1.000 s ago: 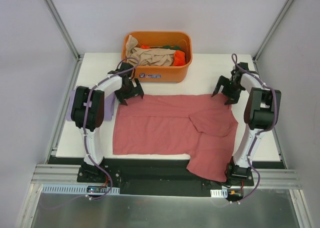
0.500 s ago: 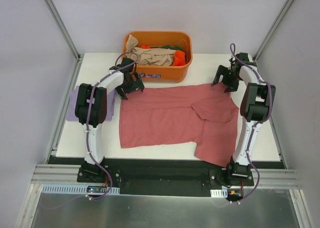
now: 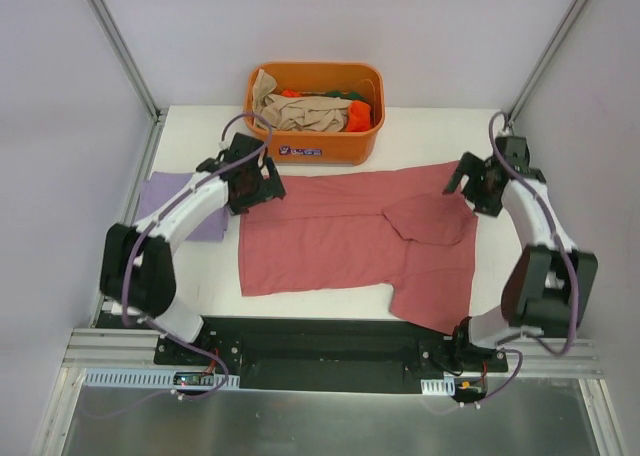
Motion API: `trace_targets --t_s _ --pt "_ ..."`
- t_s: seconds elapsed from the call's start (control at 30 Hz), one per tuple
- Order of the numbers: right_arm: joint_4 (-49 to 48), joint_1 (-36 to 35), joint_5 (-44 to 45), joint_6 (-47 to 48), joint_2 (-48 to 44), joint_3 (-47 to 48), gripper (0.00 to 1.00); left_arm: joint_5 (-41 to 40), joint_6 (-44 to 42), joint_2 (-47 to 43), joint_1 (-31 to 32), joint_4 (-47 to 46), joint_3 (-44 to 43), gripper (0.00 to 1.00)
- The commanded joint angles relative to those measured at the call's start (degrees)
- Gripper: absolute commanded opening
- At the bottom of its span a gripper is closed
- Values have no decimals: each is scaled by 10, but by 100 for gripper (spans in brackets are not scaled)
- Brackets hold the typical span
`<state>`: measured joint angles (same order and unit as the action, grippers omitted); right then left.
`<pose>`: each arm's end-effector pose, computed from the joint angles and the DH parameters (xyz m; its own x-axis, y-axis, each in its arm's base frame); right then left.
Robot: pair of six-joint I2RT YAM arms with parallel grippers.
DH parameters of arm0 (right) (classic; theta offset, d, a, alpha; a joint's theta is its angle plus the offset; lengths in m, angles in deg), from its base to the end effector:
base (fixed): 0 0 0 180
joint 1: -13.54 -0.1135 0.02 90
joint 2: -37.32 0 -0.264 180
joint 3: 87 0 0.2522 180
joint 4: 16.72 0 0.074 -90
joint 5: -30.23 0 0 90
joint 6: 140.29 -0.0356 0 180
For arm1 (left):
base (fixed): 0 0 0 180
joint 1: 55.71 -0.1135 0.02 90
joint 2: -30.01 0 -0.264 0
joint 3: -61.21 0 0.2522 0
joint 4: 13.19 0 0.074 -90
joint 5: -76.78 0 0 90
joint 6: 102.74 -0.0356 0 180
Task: Fold and stack the t-shirts
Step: Fold the flattened tshirt in 1/3 of the way, then grap the side of the flattened tshirt closest away from the robot with both arms
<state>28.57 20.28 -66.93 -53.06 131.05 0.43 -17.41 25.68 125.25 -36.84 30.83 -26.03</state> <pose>0.3538 -0.0373 0.2636 -0.7753 0.1399 -0.6158 0.0771 0.9888 0.1276 0.3427 -0.1144 0.2550 -0.7584 -0.3958 -0.5179 -0.2441 0.9092 -0.3373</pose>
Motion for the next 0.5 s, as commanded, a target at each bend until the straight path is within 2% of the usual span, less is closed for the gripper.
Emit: trace_targets --t_s 0.0,0.13,0.27,0.4,0.47 --pt "-15 8 34 -109 -167 -189 96 -18 24 -123 41 15 145 99" --pt "-23 20 -25 -115 -279 -280 96 -19 86 -220 93 23 268 99" --pt "-1 51 -18 -124 -353 -324 96 -8 145 -287 101 37 371 98" --pt "1 62 -6 -123 -416 -354 96 -6 178 -357 101 51 427 93" --pt "9 63 -9 -114 -432 -362 96 -1 186 -385 101 55 440 86"
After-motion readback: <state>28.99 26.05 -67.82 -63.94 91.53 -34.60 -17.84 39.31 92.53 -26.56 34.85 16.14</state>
